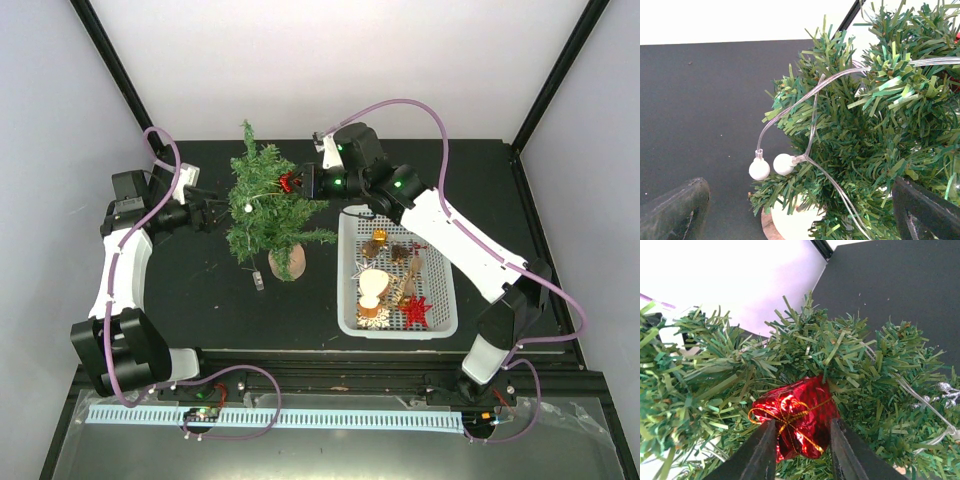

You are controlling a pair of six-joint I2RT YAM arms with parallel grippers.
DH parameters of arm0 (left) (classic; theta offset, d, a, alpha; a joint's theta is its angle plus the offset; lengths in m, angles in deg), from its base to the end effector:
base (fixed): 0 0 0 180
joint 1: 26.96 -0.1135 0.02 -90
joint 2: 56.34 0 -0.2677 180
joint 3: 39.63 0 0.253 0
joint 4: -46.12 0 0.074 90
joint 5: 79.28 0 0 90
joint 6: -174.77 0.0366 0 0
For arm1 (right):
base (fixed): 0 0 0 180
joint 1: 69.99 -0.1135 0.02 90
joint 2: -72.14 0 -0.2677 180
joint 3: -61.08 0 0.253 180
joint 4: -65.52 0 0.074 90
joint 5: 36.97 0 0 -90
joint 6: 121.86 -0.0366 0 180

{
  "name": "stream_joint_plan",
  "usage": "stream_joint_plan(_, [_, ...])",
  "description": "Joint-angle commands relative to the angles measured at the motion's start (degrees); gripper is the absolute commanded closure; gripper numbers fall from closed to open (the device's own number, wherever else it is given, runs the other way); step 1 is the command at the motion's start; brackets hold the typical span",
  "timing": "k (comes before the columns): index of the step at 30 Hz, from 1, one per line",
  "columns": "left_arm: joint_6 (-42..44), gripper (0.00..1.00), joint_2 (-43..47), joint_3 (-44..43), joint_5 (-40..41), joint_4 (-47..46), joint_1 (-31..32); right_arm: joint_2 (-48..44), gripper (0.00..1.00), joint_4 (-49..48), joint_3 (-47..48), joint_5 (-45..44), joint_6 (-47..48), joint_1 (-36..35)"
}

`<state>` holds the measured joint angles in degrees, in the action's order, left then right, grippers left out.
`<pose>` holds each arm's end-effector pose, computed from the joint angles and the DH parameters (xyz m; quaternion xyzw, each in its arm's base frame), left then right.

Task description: Decorate the small christmas tree

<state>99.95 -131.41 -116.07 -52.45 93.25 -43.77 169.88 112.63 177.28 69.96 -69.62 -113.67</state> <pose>0.2651 0.0460 0.3134 0.1860 0.7919 -0.3780 0.4421 0.2759 0.2782 0.4066 -0.1189 0.8457 0.4251 0.2999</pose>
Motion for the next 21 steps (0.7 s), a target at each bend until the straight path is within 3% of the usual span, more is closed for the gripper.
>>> stream_joint_plan(1, [-0.2,0.01,0.0,0.3,-0.9,-0.7,-0.3,0.5,0.67,0.9,0.3,-0.7,0.7,-0.3])
stream_joint_plan(21, [-0.7,0.01,0.7,1.2,1.8,-2.1,-0.3,-5.7,0.59,-0.1,-1.9,-5.2,1.2,0.4])
